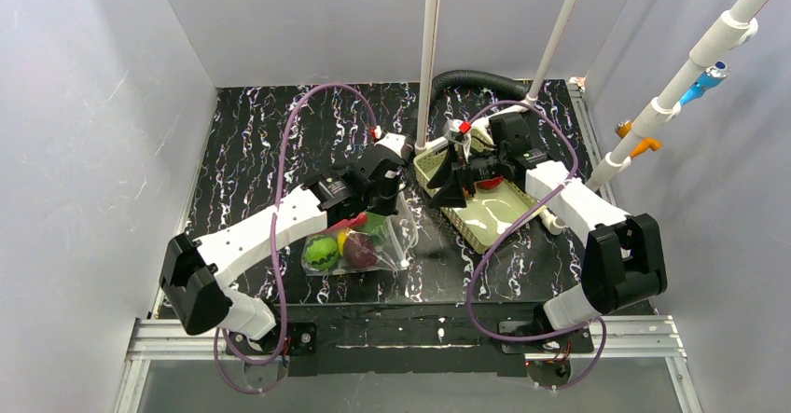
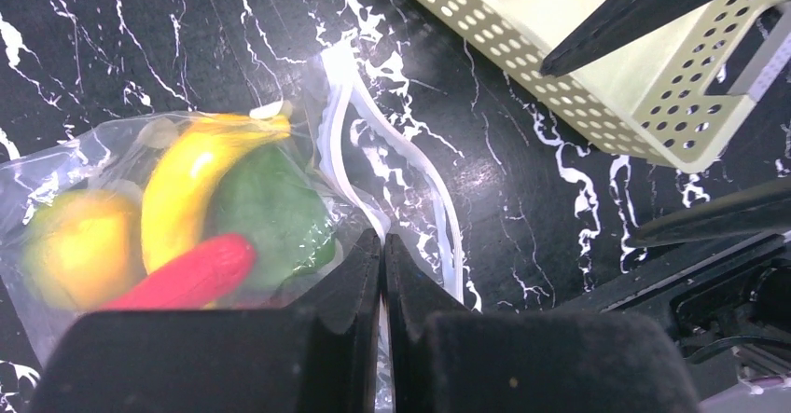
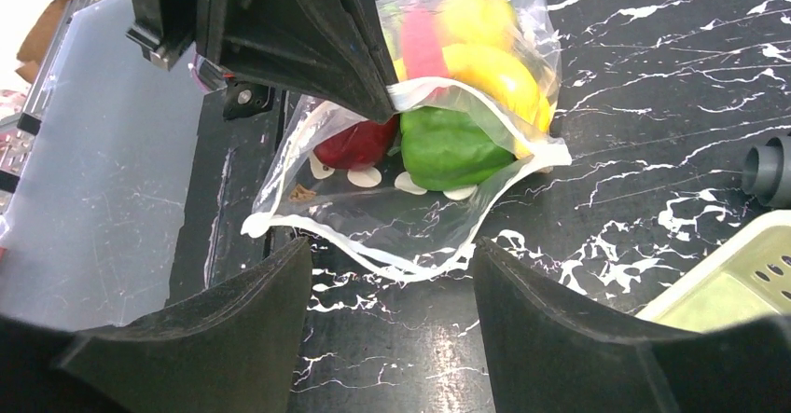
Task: Open the zip-top bag and remove the fake food
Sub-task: Pick up the fake fruit from the zipper food storage bag.
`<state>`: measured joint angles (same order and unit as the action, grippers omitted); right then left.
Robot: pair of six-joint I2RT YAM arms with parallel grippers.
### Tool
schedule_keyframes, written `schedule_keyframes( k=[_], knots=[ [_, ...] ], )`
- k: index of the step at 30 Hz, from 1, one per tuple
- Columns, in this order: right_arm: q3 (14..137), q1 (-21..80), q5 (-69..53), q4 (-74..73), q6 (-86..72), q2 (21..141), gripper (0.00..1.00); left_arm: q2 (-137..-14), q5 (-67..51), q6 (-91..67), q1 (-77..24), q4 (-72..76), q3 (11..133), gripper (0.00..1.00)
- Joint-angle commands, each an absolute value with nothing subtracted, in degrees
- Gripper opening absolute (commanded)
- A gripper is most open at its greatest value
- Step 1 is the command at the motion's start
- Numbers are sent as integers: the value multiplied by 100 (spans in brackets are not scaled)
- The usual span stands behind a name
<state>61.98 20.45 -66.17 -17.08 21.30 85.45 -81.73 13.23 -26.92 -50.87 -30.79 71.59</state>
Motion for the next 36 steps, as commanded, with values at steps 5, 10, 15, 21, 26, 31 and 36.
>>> schedule_keyframes(
  k=[5, 10, 15, 21, 26, 31, 36],
  knots=[
    [6118, 2306, -6555, -1740, 2297, 8534, 69, -7695, 1387, -2767, -5136, -2861, 7087, 0],
    [6025, 2543, -6482, -1496, 2102, 8552, 66, -7695, 1371, -2794, -5150, -2826, 7200, 0],
    [5812, 2924, -6215, -787, 1503, 8652, 64, -7724, 1353, -2836, -5168, -2720, 7348, 0],
    [5466, 3146, -5613, 424, 409, 8884, 64, -7645, 1343, -2926, -5178, -2523, 7380, 0],
    [5295, 3258, -5097, 1031, -150, 8975, 64, -7501, 1361, -2984, -5186, -2353, 7269, 0],
    [5210, 3351, -4753, 1550, -871, 9164, 65, -7307, 1355, -3089, -5186, -2118, 7082, 0],
    [5347, 3567, -4671, 1701, -1431, 9318, 68, -7093, 1386, -3301, -5187, -1640, 6698, 0]
  ],
)
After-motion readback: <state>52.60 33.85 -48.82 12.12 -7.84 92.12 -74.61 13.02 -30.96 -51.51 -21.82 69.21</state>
